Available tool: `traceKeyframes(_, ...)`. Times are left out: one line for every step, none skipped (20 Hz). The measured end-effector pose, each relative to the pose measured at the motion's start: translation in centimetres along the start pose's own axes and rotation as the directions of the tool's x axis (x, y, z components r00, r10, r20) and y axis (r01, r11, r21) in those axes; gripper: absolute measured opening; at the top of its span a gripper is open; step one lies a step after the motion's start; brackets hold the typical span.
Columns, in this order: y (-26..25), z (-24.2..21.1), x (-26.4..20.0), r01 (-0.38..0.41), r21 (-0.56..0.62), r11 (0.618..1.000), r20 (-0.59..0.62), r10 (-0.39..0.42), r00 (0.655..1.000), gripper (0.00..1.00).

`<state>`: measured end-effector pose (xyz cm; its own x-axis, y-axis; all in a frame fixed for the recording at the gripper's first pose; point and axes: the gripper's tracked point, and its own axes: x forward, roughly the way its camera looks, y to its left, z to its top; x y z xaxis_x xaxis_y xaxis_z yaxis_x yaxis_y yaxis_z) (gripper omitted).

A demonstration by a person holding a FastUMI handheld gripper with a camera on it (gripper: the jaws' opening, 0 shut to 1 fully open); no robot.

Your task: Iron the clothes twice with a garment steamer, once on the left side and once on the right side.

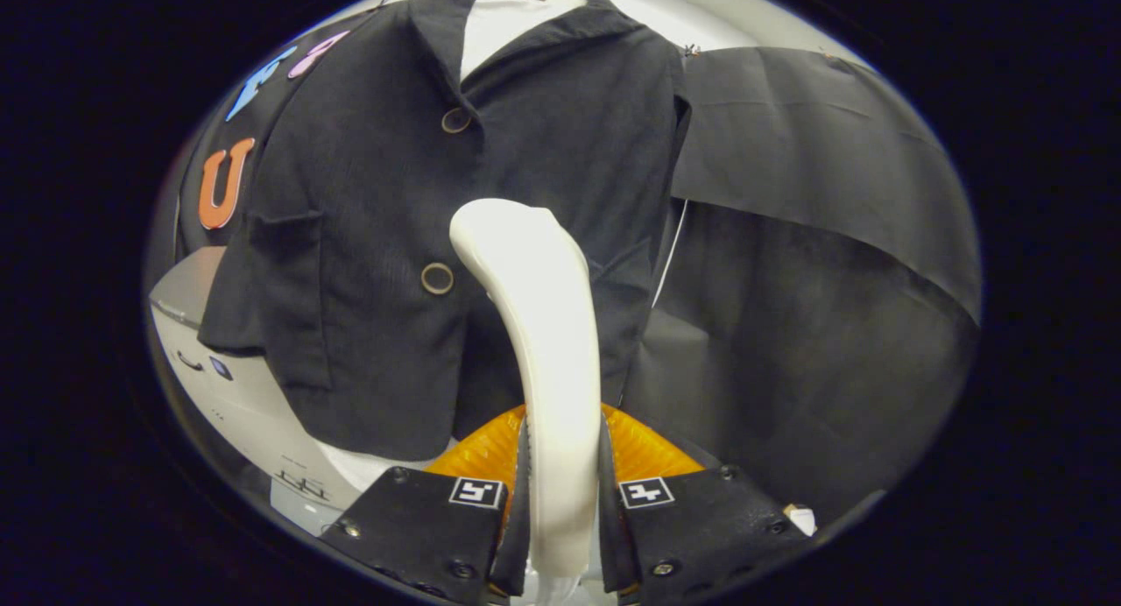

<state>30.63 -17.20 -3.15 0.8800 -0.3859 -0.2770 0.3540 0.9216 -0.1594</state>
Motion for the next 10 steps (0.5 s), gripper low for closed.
traceKeyframes(0.2, -0.7, -0.1, -0.003, 0.003, 1.0, -0.013, 0.003, 1.0, 0.35)
traceKeyframes(0.3, -1.6, 0.1, -0.003, 0.01, 1.0, -0.026, 0.003, 1.0, 0.35)
traceKeyframes(0.4, -2.3, 0.3, -0.003, 0.01, 1.0, -0.04, 0.004, 0.999, 0.35)
traceKeyframes(0.3, -3.0, 0.4, -0.002, 0.009, 1.0, -0.053, 0.003, 0.999, 0.35)
traceKeyframes(0.3, -3.6, 0.5, -0.002, 0.01, 1.0, -0.061, 0.003, 0.998, 0.35)
traceKeyframes(0.4, -4.3, 0.6, -0.003, 0.008, 1.0, -0.071, 0.003, 0.997, 0.35)
traceKeyframes(0.4, -4.9, 0.6, -0.003, 0.009, 1.0, -0.081, 0.004, 0.997, 0.35)
traceKeyframes(0.5, -5.5, 0.7, -0.003, 0.009, 1.0, -0.089, 0.004, 0.996, 0.35)
traceKeyframes(0.6, -5.9, 0.8, -0.001, 0.003, 1.0, -0.095, 0.001, 0.995, 0.35)
traceKeyframes(0.6, -6.3, 1.1, 0.003, -0.003, 1.0, -0.101, -0.004, 0.995, 0.35)
